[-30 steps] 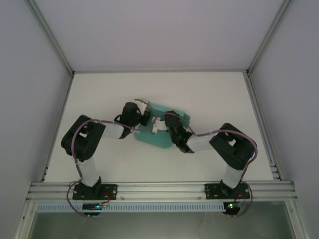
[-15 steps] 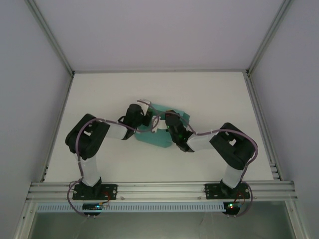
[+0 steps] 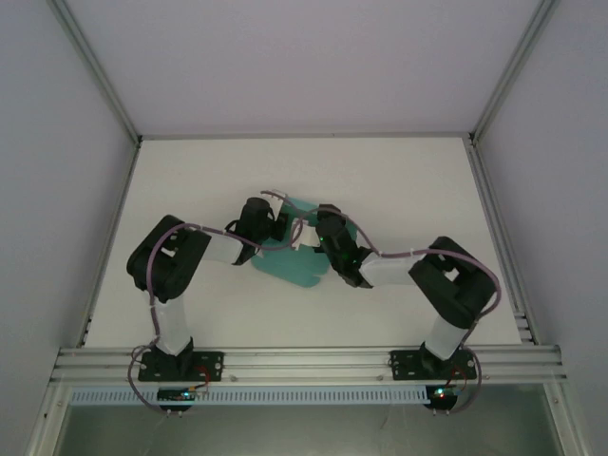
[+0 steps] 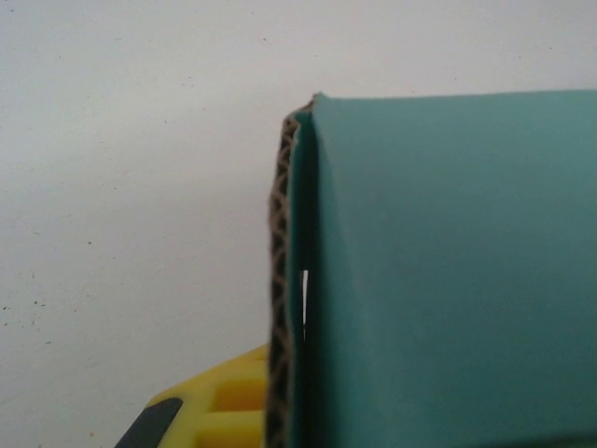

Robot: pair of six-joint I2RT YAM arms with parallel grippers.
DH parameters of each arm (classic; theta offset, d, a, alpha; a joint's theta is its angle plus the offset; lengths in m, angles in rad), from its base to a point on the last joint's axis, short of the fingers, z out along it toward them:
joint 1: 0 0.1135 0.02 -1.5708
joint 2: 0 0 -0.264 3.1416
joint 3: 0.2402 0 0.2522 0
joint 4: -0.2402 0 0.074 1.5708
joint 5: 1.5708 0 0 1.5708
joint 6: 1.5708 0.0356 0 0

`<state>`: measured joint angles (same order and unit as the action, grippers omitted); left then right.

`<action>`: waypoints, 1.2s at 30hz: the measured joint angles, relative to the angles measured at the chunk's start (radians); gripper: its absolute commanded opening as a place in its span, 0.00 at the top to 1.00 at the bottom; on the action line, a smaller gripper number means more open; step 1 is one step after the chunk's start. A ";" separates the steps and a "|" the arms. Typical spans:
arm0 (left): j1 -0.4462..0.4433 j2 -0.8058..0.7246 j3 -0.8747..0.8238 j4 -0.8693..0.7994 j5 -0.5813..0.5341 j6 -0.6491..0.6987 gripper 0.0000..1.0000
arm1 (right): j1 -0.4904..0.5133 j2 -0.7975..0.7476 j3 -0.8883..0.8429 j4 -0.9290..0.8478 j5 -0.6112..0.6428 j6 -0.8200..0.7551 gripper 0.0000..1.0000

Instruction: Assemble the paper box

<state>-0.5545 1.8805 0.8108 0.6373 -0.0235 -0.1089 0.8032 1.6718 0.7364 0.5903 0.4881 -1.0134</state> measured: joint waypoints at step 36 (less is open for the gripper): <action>-0.006 0.060 -0.051 0.187 0.074 0.030 0.67 | -0.185 0.081 0.427 -0.602 -0.432 0.848 0.09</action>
<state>-0.5606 1.9400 0.7601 0.8242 0.0505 -0.0788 0.6182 1.7527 1.1637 -0.0113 0.0563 -0.1658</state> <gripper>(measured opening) 0.263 0.907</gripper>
